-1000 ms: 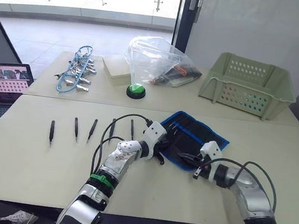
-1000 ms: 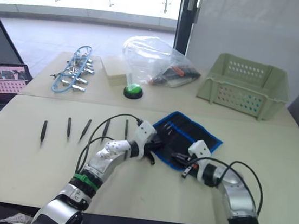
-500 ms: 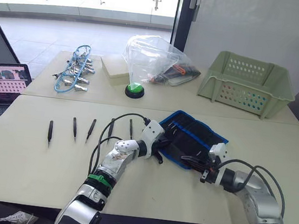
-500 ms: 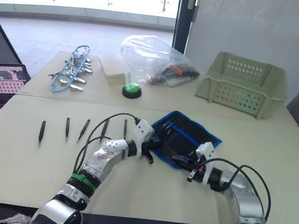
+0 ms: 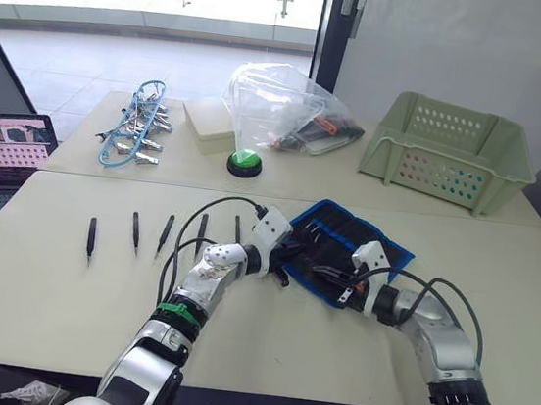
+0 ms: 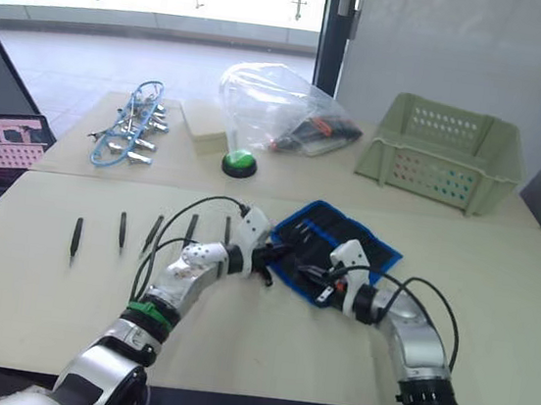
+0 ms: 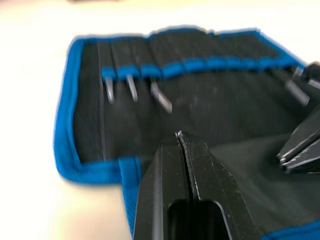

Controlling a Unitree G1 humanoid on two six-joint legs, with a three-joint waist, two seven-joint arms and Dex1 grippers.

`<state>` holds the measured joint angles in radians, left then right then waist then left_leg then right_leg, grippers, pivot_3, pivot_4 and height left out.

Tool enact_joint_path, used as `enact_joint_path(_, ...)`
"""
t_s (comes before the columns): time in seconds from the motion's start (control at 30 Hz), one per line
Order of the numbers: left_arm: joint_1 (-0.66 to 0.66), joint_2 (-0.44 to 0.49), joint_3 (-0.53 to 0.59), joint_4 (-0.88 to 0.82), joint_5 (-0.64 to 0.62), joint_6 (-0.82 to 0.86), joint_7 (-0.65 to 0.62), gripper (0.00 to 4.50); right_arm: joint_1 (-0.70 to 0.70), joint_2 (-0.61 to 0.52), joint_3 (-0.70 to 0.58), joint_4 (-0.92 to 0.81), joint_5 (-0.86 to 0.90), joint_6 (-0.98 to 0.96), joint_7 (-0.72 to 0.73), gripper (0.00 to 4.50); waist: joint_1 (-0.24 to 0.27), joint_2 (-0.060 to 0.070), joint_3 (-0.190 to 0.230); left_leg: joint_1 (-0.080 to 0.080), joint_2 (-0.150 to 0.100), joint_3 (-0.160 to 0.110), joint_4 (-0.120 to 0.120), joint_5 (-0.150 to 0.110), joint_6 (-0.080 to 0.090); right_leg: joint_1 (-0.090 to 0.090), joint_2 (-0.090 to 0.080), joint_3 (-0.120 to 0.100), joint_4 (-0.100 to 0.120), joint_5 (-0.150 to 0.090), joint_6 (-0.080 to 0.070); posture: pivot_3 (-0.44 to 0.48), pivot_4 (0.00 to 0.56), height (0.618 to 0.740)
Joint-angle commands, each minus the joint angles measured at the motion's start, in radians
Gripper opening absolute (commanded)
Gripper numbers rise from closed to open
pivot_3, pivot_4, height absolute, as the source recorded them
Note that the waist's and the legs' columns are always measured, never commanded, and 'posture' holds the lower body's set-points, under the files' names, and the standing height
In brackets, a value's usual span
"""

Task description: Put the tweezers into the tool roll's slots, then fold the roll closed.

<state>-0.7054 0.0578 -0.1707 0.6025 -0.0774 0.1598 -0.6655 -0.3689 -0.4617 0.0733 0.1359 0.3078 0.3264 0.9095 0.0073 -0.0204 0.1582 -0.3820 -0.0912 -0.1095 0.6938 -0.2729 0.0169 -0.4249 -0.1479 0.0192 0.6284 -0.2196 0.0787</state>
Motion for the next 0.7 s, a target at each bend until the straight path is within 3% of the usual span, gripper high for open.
enact_joint_path(0.03,0.001,-0.001,-0.018,-0.001,0.025,-0.007,0.006,0.02,0.039,0.003,0.007,-0.065,0.012,0.017,0.004,0.0,0.002,0.0,0.0,0.0,0.0,0.0,0.0,0.0,0.0,0.0,0.0,0.0,0.0,0.0,0.0,0.0,0.15,0.74)
enact_joint_path(0.7,0.025,0.065,-0.058,0.01,0.108,0.001,0.029,0.02,0.26,-0.099,-0.005,-0.133,0.024,0.03,0.072,0.0,0.001,0.0,-0.007,0.009,0.001,0.0,-0.002,-0.004,0.005,0.007,0.0,0.0,0.0,0.0,0.0,0.0,0.15,0.74)
